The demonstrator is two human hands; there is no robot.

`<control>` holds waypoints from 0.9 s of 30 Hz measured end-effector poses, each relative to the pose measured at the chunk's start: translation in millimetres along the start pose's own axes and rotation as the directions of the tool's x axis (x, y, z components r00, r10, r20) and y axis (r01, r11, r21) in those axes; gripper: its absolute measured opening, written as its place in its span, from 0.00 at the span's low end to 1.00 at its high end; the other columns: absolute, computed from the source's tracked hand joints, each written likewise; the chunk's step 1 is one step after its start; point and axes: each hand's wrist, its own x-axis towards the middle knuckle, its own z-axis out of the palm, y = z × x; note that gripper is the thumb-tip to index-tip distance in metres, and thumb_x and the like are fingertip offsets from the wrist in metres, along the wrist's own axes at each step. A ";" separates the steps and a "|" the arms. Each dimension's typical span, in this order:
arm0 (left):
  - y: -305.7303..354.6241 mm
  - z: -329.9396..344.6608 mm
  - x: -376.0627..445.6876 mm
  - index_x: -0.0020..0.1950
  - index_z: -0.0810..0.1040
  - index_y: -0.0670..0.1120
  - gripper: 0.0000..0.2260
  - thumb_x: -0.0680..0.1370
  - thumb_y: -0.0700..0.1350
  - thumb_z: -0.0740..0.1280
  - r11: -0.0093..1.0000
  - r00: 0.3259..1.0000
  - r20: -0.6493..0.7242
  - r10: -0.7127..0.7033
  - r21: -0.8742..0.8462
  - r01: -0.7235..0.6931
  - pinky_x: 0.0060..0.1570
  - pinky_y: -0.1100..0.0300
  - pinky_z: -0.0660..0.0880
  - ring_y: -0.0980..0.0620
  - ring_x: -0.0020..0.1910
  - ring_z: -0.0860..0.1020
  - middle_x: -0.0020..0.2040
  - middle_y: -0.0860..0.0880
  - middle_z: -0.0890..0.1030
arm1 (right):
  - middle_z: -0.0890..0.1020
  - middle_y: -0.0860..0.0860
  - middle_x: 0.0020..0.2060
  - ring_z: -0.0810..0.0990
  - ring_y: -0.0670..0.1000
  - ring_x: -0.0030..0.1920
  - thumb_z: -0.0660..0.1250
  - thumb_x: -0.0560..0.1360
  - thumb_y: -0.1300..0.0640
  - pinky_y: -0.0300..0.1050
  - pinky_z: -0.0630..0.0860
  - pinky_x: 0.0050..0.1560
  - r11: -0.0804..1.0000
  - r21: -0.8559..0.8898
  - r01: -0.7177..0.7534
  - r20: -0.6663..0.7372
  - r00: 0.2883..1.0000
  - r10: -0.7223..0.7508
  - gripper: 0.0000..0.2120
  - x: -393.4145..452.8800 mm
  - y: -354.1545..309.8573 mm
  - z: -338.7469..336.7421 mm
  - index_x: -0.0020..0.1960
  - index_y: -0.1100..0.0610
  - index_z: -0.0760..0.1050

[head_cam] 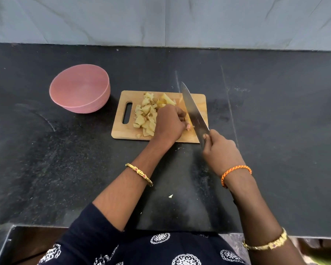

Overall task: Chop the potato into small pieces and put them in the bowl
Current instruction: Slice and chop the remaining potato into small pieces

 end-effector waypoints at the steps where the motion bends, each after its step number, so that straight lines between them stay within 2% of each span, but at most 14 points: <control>1: -0.3 -0.4 0.4 0.56 0.80 0.39 0.19 0.67 0.38 0.77 1.000 1.000 0.002 -0.002 -0.001 0.002 0.47 0.67 0.74 0.56 0.43 0.79 0.49 0.44 0.84 | 0.75 0.59 0.39 0.73 0.60 0.38 0.51 0.82 0.52 0.46 0.67 0.38 1.000 -0.011 -0.003 0.009 1.000 0.003 0.10 2.0 -0.2 1.0 0.47 0.56 0.66; 5: 0.0 -1.2 2.2 0.56 0.81 0.38 0.19 0.66 0.38 0.77 1.000 1.000 0.004 0.007 0.008 -0.007 0.46 0.66 0.74 0.56 0.42 0.79 0.48 0.44 0.84 | 0.74 0.58 0.40 0.72 0.59 0.39 0.51 0.82 0.51 0.46 0.68 0.40 0.999 -0.036 -0.025 0.024 0.999 0.026 0.12 6.9 -2.2 3.9 0.51 0.58 0.68; 13: 3.4 -1.2 4.3 0.55 0.81 0.39 0.18 0.66 0.38 0.77 0.999 1.000 0.009 0.008 0.035 -0.008 0.48 0.66 0.75 0.54 0.42 0.81 0.46 0.44 0.84 | 0.75 0.58 0.39 0.74 0.59 0.38 0.51 0.82 0.51 0.46 0.68 0.39 1.000 -0.007 -0.012 0.004 1.000 0.012 0.10 6.1 -1.7 0.5 0.48 0.56 0.66; 22: 4.2 -0.6 5.8 0.58 0.80 0.39 0.19 0.67 0.38 0.76 0.997 0.999 0.043 0.016 0.070 -0.019 0.48 0.66 0.75 0.54 0.43 0.80 0.48 0.44 0.84 | 0.77 0.59 0.43 0.76 0.58 0.41 0.51 0.82 0.52 0.49 0.75 0.42 0.998 -0.050 -0.030 0.024 0.999 0.032 0.13 11.8 -7.3 2.4 0.56 0.59 0.69; 27: 5.3 1.0 4.7 0.58 0.79 0.39 0.19 0.68 0.36 0.75 0.997 0.999 0.052 0.008 0.079 -0.012 0.46 0.67 0.74 0.57 0.42 0.78 0.49 0.45 0.83 | 0.73 0.57 0.41 0.73 0.57 0.39 0.51 0.82 0.52 0.47 0.70 0.41 0.998 -0.056 -0.037 0.021 0.999 0.039 0.13 17.8 -12.4 3.2 0.57 0.59 0.68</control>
